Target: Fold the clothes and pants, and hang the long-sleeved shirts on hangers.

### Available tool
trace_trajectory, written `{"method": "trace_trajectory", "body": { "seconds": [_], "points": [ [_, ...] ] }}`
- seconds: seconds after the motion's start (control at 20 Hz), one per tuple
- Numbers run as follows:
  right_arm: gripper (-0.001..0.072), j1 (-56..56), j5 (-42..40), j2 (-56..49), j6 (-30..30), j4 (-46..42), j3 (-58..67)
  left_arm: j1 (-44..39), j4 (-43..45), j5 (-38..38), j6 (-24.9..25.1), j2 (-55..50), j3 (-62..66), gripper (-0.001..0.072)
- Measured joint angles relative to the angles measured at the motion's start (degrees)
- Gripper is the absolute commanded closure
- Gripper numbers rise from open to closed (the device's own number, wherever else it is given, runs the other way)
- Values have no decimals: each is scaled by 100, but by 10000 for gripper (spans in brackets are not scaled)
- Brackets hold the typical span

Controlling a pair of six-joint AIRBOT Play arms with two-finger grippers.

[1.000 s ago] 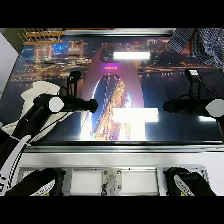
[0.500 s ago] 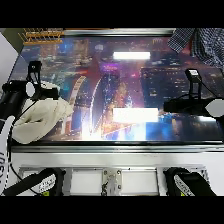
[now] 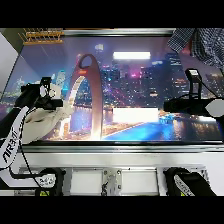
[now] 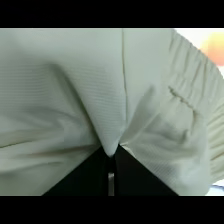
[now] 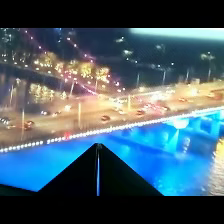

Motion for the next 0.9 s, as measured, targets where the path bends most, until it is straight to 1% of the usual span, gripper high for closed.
{"method": "trace_trajectory", "body": {
  "seconds": [0.1,0.25,0.5,0.65,0.8,0.9],
  "points": [
    [679,0,0,-2,0,0,0,-181,-17,-17,-7,149,79,701],
    [679,0,0,-2,0,0,0,-750,-365,33,-17,590,516,701],
    [680,-2,4,4,-2,389,9,-2378,-826,461,13,1150,1613,701],
    [680,-118,2,33,-111,216,177,-3206,-944,656,4,1250,2354,701],
    [680,-468,-4,146,-168,-96,413,-3569,-962,566,-136,1292,2933,701],
    [680,-791,-20,256,-190,-208,498,-3668,-970,339,-247,1300,2955,701]
  ]
}}
